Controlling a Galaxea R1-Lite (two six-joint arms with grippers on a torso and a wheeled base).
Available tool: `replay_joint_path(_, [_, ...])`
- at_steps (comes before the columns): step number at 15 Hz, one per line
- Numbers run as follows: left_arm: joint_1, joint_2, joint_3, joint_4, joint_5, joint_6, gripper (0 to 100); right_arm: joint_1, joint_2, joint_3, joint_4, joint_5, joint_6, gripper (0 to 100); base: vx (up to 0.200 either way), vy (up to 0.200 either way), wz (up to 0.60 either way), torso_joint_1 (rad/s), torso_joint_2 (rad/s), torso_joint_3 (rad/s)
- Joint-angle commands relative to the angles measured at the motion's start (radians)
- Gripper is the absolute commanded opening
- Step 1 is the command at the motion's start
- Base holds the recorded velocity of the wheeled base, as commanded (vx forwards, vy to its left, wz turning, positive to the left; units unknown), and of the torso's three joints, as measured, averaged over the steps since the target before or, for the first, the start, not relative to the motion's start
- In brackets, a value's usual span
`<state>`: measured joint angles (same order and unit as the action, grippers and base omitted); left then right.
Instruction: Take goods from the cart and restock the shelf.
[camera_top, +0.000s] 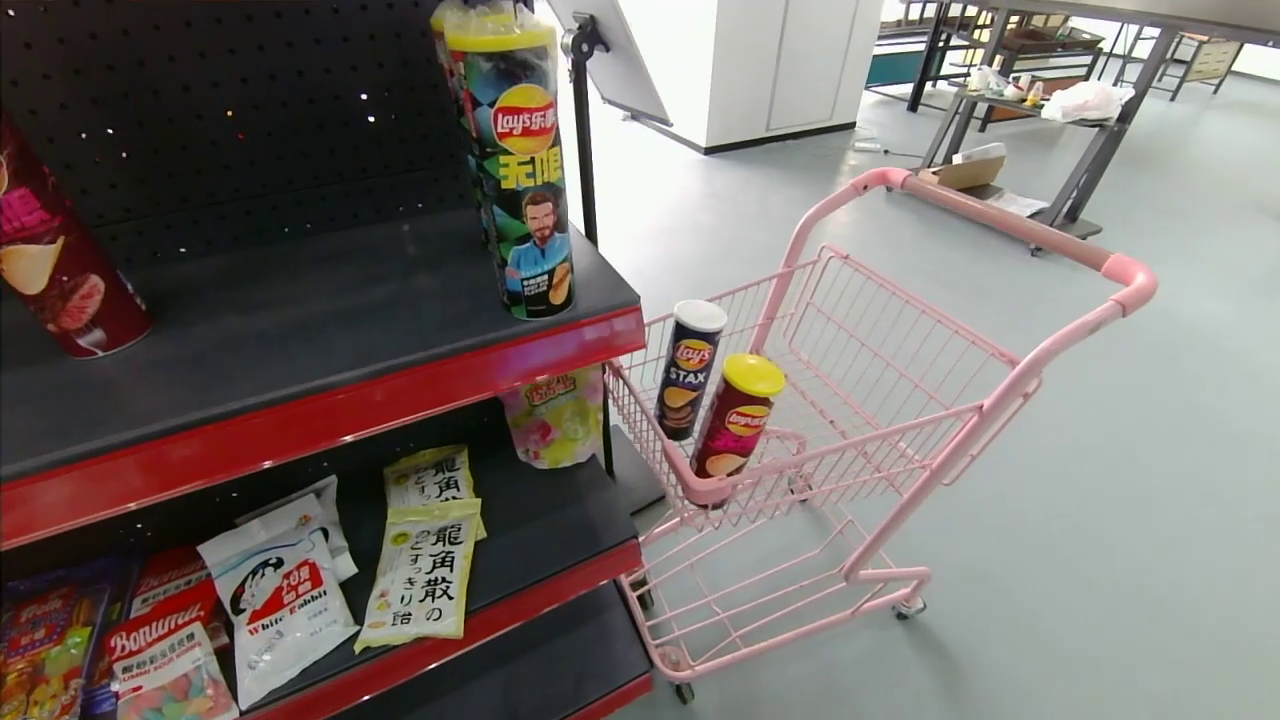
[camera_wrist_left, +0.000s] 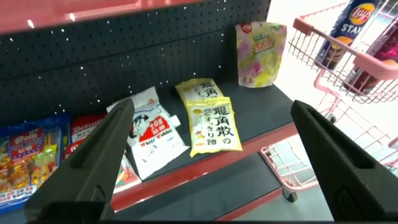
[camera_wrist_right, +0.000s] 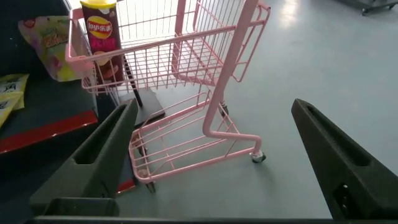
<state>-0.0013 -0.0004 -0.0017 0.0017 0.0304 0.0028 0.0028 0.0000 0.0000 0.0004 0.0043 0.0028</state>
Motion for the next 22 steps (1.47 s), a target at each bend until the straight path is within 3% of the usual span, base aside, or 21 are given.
replay_joint_path(1, [0.0,0.0,0.0,0.0,0.0,0.0,100,0.0,0.002,0.0,0.001,0.002,-0.003,100,0.0,0.0,0.0,-0.129,0.48,0.339])
replay_joint_path(4, [0.0,0.0,0.0,0.0,0.0,0.0,100,-0.012,0.055,-0.002,0.003,-0.003,-0.012,100,0.0,0.0,0.0,-0.049,0.18,0.121])
replay_joint_path(5, [0.0,0.0,0.0,0.0,0.0,0.0,100,-0.032,0.241,-0.21,0.013,0.045,0.011,100,0.0,0.0,0.0,0.0,0.0,0.0])
replay_joint_path(7, [0.0,0.0,0.0,0.0,0.0,0.0,100,0.02,0.664,-0.571,-0.01,0.125,0.191,100,0.0,0.0,0.0,0.0,0.0,0.0])
replay_joint_path(9, [0.0,0.0,0.0,0.0,0.0,0.0,100,0.184,0.845,-0.577,-0.105,0.284,0.118,100,0.0,0.0,0.0,0.0,0.0,0.0])
replay_joint_path(11, [0.0,0.0,0.0,0.0,0.0,0.0,100,0.195,1.04,-0.561,-0.286,0.298,0.108,100,0.0,0.0,0.0,0.0,0.0,0.0])
replay_joint_path(12, [0.001,0.0,0.0,0.0,0.0,0.0,100,0.2,1.21,-0.541,-0.468,0.359,0.108,100,0.0,0.0,0.0,0.0,0.0,0.0])
replay_joint_path(13, [0.001,0.0,0.0,0.0,0.0,0.0,100,0.2,1.298,-0.541,-0.537,0.392,0.106,100,0.0,0.0,0.0,0.0,0.0,0.0])
replay_joint_path(17, [0.0,0.0,0.0,0.0,0.0,0.0,100,0.212,1.643,-0.62,-0.708,0.448,0.068,100,0.0,0.0,0.0,0.0,0.0,0.0])
replay_joint_path(22, [0.0,0.0,0.0,0.0,0.0,0.0,100,0.269,1.881,-0.793,-0.767,0.462,0.046,100,0.0,0.0,0.0,0.0,0.0,0.0])
